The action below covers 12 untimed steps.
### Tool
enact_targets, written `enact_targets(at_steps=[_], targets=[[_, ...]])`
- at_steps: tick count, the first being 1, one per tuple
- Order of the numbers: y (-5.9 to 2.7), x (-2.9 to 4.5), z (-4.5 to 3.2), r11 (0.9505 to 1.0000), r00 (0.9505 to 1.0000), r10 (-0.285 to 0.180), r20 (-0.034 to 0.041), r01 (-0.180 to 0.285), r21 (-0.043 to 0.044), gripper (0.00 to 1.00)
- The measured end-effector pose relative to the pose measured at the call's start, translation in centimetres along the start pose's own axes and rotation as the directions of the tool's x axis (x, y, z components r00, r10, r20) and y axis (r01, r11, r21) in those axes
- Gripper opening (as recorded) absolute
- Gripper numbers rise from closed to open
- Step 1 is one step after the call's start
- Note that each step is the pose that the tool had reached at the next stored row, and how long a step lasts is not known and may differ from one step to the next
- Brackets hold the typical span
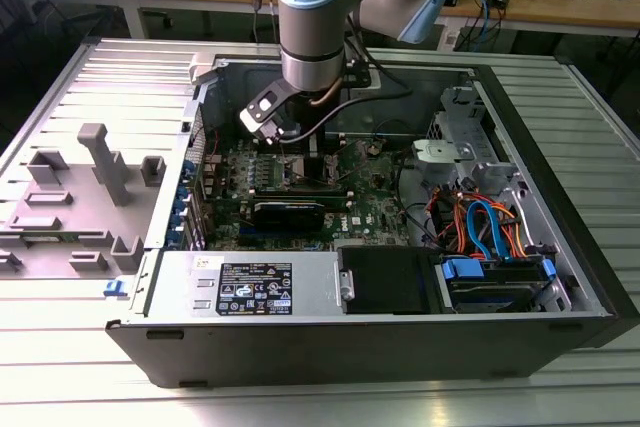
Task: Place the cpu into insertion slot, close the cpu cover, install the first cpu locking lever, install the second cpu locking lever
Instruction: 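Place the cpu into insertion slot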
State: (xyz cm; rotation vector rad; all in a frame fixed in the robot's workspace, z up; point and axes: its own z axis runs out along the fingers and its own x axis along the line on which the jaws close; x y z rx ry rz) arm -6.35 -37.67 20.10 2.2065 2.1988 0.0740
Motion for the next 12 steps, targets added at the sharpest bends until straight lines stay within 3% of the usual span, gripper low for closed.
enact_targets(at_steps=[12], targets=[[-0.02, -0.01, 0.32, 1.0, 1.0, 0.0, 0.0003, 0.0, 0.0002, 0.54]])
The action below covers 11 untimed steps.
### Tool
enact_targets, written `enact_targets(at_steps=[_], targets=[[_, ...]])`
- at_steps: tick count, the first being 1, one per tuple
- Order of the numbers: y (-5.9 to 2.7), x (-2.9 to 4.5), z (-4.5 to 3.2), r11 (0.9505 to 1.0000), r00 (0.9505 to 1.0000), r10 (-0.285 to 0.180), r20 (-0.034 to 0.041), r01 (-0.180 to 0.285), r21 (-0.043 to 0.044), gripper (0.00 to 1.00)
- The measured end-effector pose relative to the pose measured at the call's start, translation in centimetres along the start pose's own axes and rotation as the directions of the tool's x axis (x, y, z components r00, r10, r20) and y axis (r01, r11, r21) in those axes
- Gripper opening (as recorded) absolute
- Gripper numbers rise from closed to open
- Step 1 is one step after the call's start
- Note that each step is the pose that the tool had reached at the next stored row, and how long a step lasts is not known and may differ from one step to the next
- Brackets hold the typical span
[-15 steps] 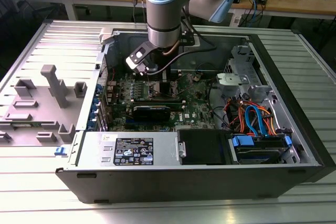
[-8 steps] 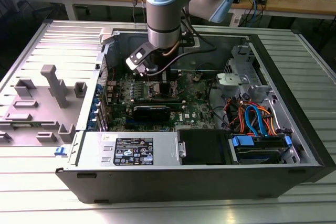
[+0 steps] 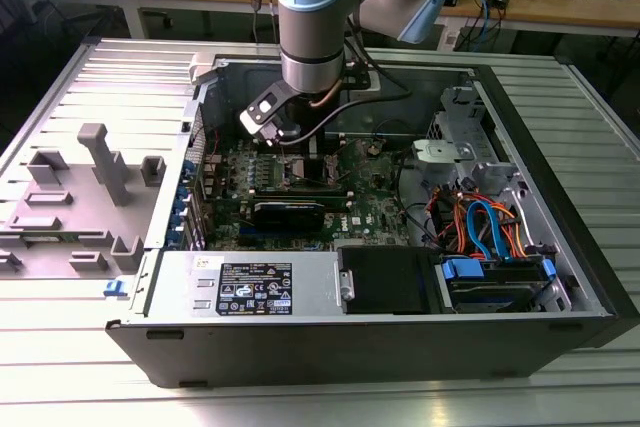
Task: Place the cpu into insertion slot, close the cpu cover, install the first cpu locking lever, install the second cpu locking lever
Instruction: 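Place the cpu into insertion slot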
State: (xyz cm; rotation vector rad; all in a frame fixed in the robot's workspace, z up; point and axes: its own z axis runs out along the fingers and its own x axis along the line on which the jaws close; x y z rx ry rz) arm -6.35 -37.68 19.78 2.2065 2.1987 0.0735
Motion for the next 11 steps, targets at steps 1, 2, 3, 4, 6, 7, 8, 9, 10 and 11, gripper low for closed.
enact_targets(at_steps=[1, 2, 3, 4, 6, 7, 8, 9, 10, 11], targets=[[0.0, 0.0, 0.0, 1.0, 1.0, 0.0, 0.0, 0.0, 0.0, 0.54], [0.0, 0.0, 0.01, 1.0, 1.0, 0.0, -0.0001, 0.0, 0.0, 0.54], [0.0, 0.0, 0.01, 1.0, 1.0, 0.0, -0.0001, 0.0, -0.0001, 0.54], [0.0, 0.0, 0.02, 1.0, 1.0, 0.0, -0.0001, 0.0, -0.0001, 0.54], [0.0, 0.0, 0.02, 1.0, 1.0, 0.0, -0.0001, 0.0, 0.0, 0.54], [0.0, 0.0, 0.02, 1.0, 1.0, 0.0, -0.0001, 0.0, -0.0001, 0.54], [0.0, 0.0, 0.03, 1.0, 1.0, 0.0, -0.0001, 0.0, -0.0001, 0.54], [0.0, 0.02, 0.06, 1.0, 1.0, 0.0, -0.0015, 0.0, -0.0003, 0.55], [0.01, 0.01, 0.06, 1.0, 1.0, 0.0, -0.0006, 0.0, -0.0005, 0.55], [0.0, 0.0, 0.05, 1.0, 1.0, 0.0, -0.0003, 0.0, -0.0003, 0.61]])
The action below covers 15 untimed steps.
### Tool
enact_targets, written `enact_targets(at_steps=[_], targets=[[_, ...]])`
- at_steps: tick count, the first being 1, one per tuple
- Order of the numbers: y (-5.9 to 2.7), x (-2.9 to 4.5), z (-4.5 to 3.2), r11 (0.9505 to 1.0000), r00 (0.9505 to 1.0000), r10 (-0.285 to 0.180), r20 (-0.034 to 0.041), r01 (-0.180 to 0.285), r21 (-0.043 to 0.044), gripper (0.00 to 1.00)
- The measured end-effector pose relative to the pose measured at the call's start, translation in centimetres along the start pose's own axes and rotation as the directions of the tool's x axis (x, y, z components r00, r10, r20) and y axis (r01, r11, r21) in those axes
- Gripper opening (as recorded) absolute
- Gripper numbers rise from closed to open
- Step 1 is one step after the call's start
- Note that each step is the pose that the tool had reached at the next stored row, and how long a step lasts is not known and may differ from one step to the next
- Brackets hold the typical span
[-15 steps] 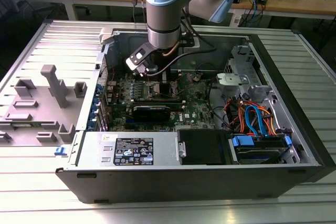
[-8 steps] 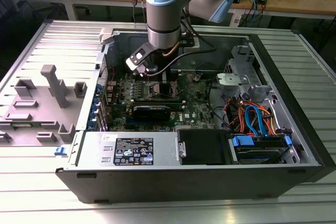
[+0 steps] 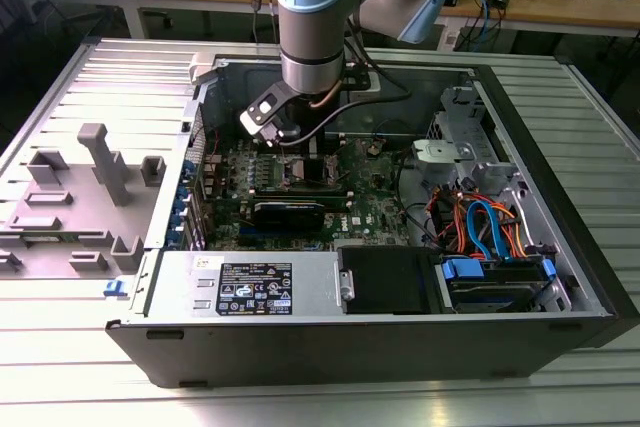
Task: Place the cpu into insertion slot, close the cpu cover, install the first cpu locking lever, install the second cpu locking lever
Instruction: 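Place the cpu into insertion slot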
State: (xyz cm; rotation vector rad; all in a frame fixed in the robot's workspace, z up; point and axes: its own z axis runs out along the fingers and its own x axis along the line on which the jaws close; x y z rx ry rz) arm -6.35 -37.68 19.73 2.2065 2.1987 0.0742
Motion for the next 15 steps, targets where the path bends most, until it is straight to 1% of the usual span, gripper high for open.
enact_targets(at_steps=[15], targets=[[0.0, 0.02, 0.01, 1.0, 1.0, 0.0, -0.0003, 0.0, 0.0002, 0.61]])
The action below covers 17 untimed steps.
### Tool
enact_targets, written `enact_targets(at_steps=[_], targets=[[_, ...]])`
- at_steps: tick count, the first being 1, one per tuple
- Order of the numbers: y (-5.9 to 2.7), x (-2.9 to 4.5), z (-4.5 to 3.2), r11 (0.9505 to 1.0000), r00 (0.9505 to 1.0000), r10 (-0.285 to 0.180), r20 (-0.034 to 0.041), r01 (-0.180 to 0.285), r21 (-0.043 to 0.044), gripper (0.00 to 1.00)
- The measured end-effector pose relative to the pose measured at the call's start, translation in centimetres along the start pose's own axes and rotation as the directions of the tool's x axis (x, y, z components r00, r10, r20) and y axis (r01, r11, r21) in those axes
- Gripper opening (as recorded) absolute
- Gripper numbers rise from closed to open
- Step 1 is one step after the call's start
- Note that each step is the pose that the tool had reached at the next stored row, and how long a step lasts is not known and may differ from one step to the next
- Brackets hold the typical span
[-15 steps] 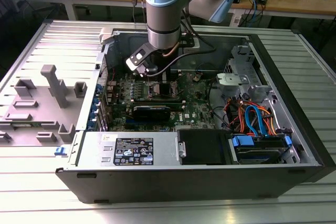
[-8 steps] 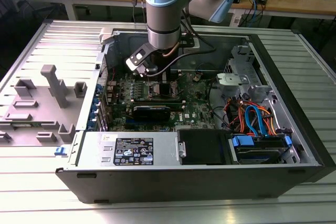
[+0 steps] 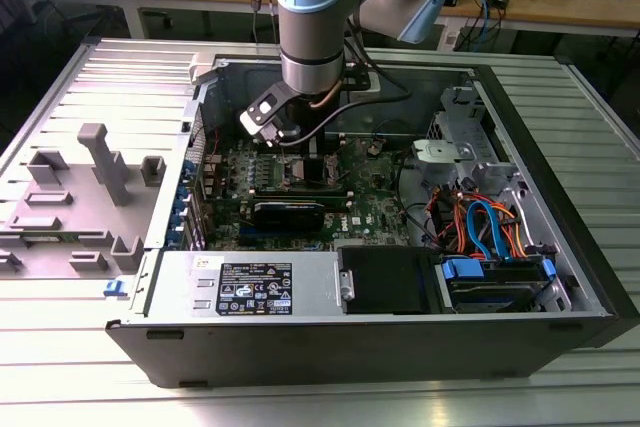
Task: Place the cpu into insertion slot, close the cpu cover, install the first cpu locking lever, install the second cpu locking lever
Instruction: 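Place the cpu into insertion slot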
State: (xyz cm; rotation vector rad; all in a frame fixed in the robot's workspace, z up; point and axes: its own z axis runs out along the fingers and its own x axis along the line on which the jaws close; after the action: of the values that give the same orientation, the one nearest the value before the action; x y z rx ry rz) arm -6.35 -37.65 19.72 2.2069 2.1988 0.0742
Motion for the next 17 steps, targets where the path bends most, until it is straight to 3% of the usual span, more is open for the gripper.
enact_targets(at_steps=[3, 4, 7, 17], targets=[[0.0, 0.0, 0.01, 1.0, 1.0, 0.0, 0.0, 0.0, -0.0001, 0.63], [0.0, 0.0, 0.01, 1.0, 1.0, 0.0, 0.0, 0.0, -0.0001, 0.69], [-0.01, 0.02, 0.02, 1.0, 1.0, 0.0, -0.0036, 0.0, -0.0002, 0.69], [0.01, 0.08, -0.15, 1.0, 1.0, 0.0, -0.0039, 0.0, -0.0002, 0.69]])
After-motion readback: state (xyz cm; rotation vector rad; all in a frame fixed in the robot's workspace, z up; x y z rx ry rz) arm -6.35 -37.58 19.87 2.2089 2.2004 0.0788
